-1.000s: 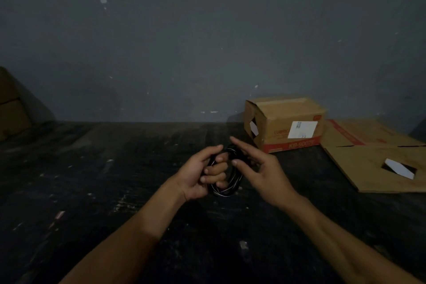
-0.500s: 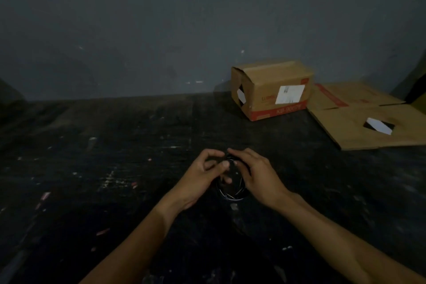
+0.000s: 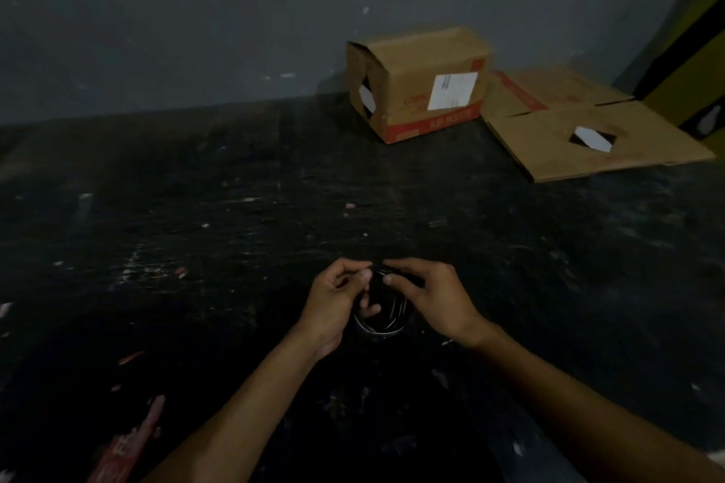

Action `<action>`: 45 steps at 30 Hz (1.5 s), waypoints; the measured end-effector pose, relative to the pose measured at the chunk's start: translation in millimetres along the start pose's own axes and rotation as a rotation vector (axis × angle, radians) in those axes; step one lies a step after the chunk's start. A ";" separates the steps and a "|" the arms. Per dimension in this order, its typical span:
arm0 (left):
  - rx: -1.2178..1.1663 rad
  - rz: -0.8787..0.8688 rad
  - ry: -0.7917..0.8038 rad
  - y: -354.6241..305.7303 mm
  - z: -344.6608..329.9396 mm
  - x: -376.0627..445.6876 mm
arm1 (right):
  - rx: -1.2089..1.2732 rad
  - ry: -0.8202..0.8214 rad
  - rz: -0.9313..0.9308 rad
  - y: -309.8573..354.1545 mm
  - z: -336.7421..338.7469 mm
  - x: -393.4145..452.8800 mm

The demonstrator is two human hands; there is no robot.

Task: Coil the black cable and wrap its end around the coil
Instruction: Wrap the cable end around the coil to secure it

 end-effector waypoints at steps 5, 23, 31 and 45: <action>0.028 0.015 -0.052 27.3 4.2 -6.2 | -0.033 -0.019 -0.215 -41.0 23.5 -14.4; 0.019 0.052 -0.102 39.8 15.5 -11.4 | -0.553 0.388 -0.457 -115.8 -3.6 -46.1; 0.031 0.056 -0.136 32.6 17.1 -7.5 | -0.161 0.157 -0.384 -71.0 16.5 -18.5; 0.144 -0.135 -0.087 -3.9 2.7 -3.5 | -0.176 -0.104 -0.007 27.2 9.1 7.2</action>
Point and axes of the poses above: each hand's wrist, its own x-axis towards the middle knuckle, its own z-axis out of the back of the hand, y = z × x, the point moved 6 cm from there along x, towards the middle knuckle, and after that the axes turned 3 degrees about -z, right-handed, at the moved point
